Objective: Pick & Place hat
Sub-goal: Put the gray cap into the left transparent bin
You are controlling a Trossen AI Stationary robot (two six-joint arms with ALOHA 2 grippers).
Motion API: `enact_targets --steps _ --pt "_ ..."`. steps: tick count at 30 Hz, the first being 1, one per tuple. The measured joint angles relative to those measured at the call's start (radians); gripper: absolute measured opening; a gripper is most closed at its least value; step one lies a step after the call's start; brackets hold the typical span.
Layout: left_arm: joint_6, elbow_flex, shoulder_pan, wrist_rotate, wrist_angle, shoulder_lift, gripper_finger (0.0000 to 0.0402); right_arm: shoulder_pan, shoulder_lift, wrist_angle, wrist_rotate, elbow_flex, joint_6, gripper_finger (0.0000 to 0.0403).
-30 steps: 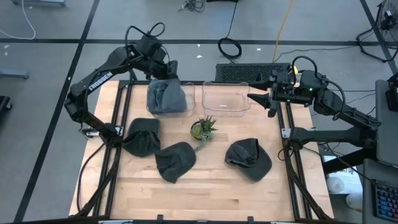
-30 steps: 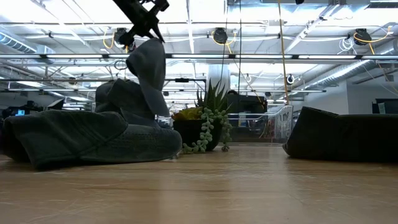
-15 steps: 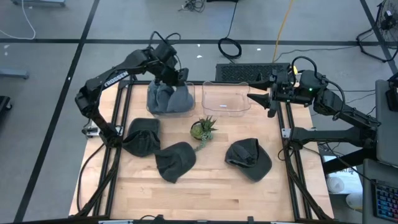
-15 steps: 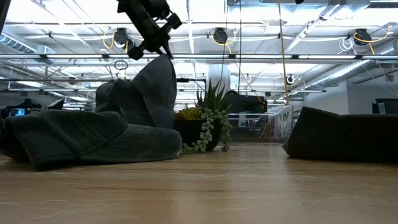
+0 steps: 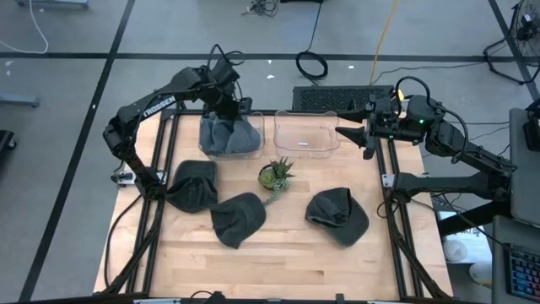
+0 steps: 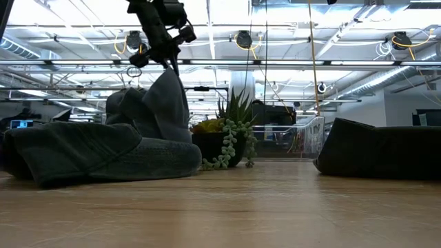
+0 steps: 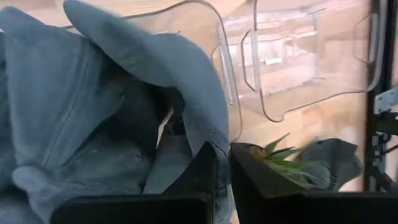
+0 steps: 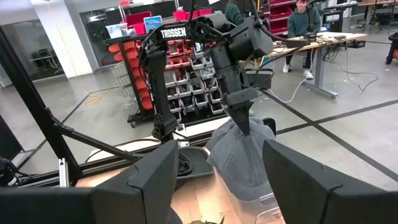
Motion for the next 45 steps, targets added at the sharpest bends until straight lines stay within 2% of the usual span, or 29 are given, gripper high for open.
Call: enact_targets --steps 3,8,12,16,19,21,23,33,45 --pt "0.015 -0.002 -0.001 0.01 0.001 0.01 0.0038 0.0 0.0 -0.001 -0.002 0.0 0.0 0.0221" --pt "0.02 -0.001 0.007 0.109 0.082 -0.01 0.0142 0.0 0.0 -0.035 -0.01 0.0 0.0 0.022" --pt "0.034 -0.001 0.025 0.19 0.142 -0.046 0.0213 0.0 0.0 -0.09 -0.084 0.0 0.0 0.0221" --pt "0.058 -0.001 0.013 0.185 0.228 -0.098 0.0259 0.0 0.0 -0.124 -0.106 0.0 0.0 0.0219" --pt "0.122 0.002 -0.041 0.109 0.285 -0.112 0.0274 0.0 0.0 -0.13 -0.104 0.0 0.0 0.0217" --pt "0.164 0.0 -0.079 0.029 0.279 -0.103 0.0274 0.0 0.0 -0.126 -0.104 0.0 0.0 0.0218" --pt "0.225 0.0 -0.108 -0.01 0.281 -0.076 0.0269 0.0 0.001 -0.127 -0.104 0.0 -0.003 0.0217" --pt "0.231 -0.001 -0.138 -0.04 0.306 0.086 0.02 0.0 0.004 -0.116 -0.103 0.0 -0.006 0.0215" --pt "0.18 -0.001 -0.132 -0.212 -0.042 0.167 0.0122 0.0 0.003 -0.119 -0.104 0.0 0.004 0.0213"
